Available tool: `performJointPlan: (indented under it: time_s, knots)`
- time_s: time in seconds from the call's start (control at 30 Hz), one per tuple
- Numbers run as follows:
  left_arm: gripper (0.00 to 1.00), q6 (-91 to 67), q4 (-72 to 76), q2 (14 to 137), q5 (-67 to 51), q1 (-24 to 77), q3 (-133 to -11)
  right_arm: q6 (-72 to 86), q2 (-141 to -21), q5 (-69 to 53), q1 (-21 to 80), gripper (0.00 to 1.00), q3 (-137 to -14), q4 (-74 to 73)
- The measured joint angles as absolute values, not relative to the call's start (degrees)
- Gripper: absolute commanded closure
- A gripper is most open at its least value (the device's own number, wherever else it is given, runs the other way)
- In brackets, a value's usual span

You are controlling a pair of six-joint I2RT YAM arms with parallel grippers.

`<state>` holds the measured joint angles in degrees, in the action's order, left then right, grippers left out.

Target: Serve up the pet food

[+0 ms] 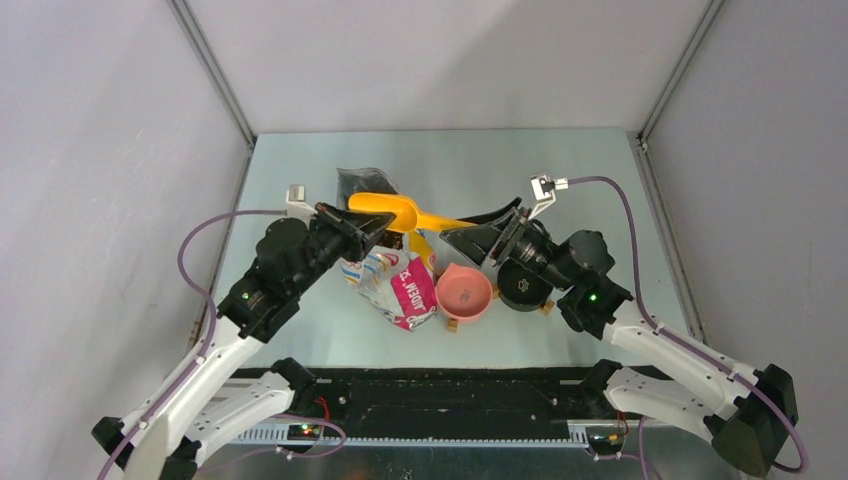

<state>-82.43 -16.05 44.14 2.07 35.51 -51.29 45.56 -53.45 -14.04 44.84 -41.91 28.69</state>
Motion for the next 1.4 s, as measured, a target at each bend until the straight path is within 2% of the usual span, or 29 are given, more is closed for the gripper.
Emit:
performJointPlan:
  time_s: [0.2,0.53,0.67,0.83,1.0,1.1,1.13,1.17,1.2,1.23,1.27,1.3,1.33,1.4]
  knots:
    - [1.0,-83.59,-14.85,44.05,2.2,35.51,-50.28,48.27,-54.54,-13.98,44.95,0.26,-42.17,29.06]
    - [1.0,-84.14,-14.13,44.14,2.24,35.51,-50.19,49.8,-54.54,-13.96,45.74,0.29,-42.52,30.2]
    - [1.0,-84.49,-13.61,44.56,1.72,35.51,-50.19,49.91,-54.76,-13.87,45.76,0.34,-42.54,30.81]
    - [1.0,-85.23,-12.73,45.41,0.84,35.51,-50.19,49.67,-54.81,-13.06,45.74,0.53,-42.54,30.68]
    - [1.0,-85.67,-12.05,45.39,0.56,35.51,-50.19,49.36,-54.81,-12.6,45.6,0.67,-42.54,30.33]
    - [1.0,-85.73,-11.88,45.39,0.4,35.51,-50.19,48.97,-54.78,-12.51,45.56,0.85,-42.54,30.26]
    - [1.0,-85.86,-11.9,45.39,0.43,35.51,-50.19,48.62,-54.74,-12.49,45.56,0.95,-42.54,30.26]
    - [0.96,-85.97,-11.9,45.39,0.43,35.51,-50.19,48.27,-54.72,-12.49,45.56,1.0,-42.54,30.22]
    - [0.9,-85.82,-11.88,45.45,0.43,35.51,-50.22,48.01,-54.7,-12.53,45.56,1.0,-42.54,30.15]
    - [0.73,-85.56,-11.86,45.52,0.43,35.51,-50.24,47.97,-54.7,-12.56,45.56,1.0,-42.54,30.09]
    - [0.5,-84.9,-11.92,45.69,0.4,35.51,-50.37,47.94,-54.7,-12.58,45.56,1.0,-42.54,30.09]
    - [0.37,-83.61,-12.05,45.76,0.43,35.51,-50.52,47.99,-54.68,-12.6,45.56,1.0,-42.54,30.09]
    - [0.16,-82.13,-12.32,46.04,0.6,35.51,-50.81,48.07,-54.63,-13.1,45.65,1.0,-42.54,30.11]
    - [0.03,-79.05,-12.75,46.5,0.73,35.51,-51.11,48.12,-54.37,-13.37,45.87,1.0,-42.54,30.09]
